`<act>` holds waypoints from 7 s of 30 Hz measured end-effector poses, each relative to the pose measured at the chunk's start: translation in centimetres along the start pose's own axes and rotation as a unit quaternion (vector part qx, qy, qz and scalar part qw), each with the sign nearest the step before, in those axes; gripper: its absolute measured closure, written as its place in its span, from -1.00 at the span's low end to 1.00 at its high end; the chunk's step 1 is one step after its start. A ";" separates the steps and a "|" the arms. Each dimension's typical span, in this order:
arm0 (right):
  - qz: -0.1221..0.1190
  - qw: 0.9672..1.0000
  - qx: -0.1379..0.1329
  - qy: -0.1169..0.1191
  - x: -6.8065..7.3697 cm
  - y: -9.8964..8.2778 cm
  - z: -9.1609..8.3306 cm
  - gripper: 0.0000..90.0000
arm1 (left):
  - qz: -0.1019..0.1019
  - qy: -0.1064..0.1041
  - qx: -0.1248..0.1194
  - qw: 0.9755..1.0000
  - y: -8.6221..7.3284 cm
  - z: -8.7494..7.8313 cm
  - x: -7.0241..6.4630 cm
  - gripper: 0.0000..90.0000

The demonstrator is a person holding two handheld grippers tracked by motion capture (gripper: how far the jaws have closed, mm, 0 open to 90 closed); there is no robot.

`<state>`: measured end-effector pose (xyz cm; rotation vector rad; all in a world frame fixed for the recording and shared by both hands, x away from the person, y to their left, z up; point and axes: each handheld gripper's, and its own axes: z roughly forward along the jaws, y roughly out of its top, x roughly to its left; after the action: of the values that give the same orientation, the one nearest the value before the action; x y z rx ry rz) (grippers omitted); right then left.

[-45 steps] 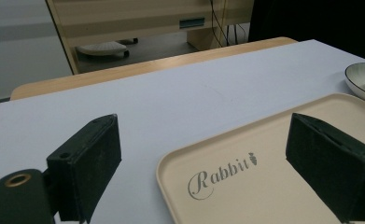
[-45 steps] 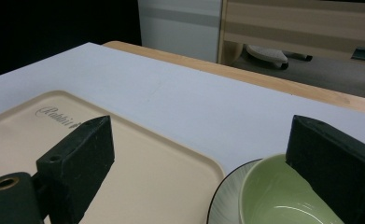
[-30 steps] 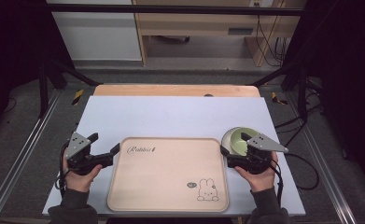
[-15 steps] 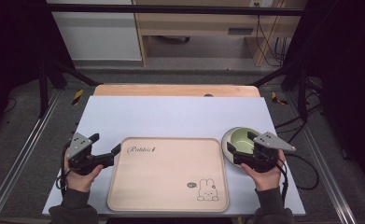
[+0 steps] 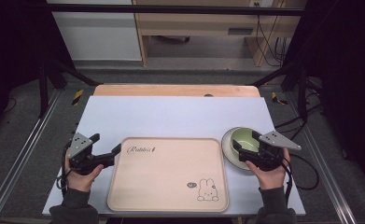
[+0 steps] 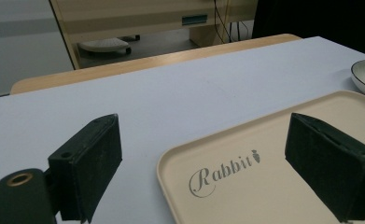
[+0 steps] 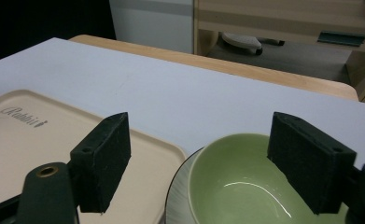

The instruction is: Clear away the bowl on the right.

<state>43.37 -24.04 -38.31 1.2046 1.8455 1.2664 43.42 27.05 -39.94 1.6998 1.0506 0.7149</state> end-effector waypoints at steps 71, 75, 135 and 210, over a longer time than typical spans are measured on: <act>0.075 0.984 0.126 -0.099 -7.8 -1.4 3.7 -0.10 | 0.008 -0.005 0.008 1.000 -0.3 0.5 -0.4 -0.74; 0.077 0.983 0.141 -0.093 -8.3 -1.6 4.1 -0.03 | 0.009 -0.004 0.008 1.000 -0.3 0.6 -0.4 -0.74; 0.166 0.948 0.267 -0.057 -10.2 -3.6 6.7 0.79 | 0.016 -0.007 0.024 1.000 -0.7 1.3 -0.8 -0.73; 0.167 0.959 0.220 -0.057 -8.9 -1.2 4.2 0.86 | 0.010 -0.005 0.017 1.000 -0.6 1.1 -0.5 -0.74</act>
<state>50.17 -30.65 -41.13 1.8525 1.9541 0.9441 43.91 26.18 -40.89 1.7437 1.0465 0.7028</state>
